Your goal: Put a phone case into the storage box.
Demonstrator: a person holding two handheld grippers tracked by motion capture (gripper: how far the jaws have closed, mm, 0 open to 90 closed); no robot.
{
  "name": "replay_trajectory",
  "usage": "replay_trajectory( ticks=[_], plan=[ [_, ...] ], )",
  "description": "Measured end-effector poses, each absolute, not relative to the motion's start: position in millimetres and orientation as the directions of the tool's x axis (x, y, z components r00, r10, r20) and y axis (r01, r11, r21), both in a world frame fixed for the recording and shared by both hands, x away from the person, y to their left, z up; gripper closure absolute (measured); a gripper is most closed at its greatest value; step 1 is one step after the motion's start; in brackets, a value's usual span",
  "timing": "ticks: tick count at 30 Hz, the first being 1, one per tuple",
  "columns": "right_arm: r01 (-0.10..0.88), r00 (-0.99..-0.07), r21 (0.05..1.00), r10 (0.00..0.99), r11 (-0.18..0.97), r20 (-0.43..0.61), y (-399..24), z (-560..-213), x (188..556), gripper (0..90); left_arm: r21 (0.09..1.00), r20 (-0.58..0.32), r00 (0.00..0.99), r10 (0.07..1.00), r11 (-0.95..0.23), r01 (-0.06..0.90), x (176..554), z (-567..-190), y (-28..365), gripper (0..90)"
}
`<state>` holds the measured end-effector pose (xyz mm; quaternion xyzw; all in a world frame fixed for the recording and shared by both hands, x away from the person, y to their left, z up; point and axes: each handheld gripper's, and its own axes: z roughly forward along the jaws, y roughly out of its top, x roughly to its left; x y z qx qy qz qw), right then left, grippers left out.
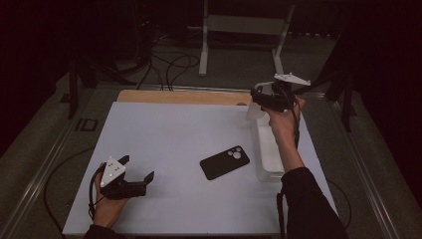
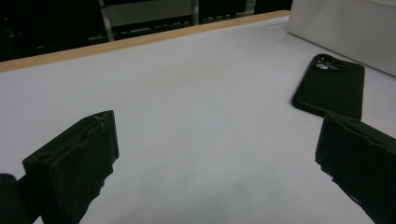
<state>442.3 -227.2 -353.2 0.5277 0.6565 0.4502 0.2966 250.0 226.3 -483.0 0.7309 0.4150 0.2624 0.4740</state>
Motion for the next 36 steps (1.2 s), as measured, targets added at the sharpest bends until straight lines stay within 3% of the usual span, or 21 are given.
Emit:
replay_trajectory(
  ticks=[36],
  plan=[
    [0.495,-0.103,0.869,0.994,0.019,0.036,-258,-381,468,16.8,0.913,-0.013,0.519,0.855,-0.201,0.355,249,-483,226,0.3]
  ],
)
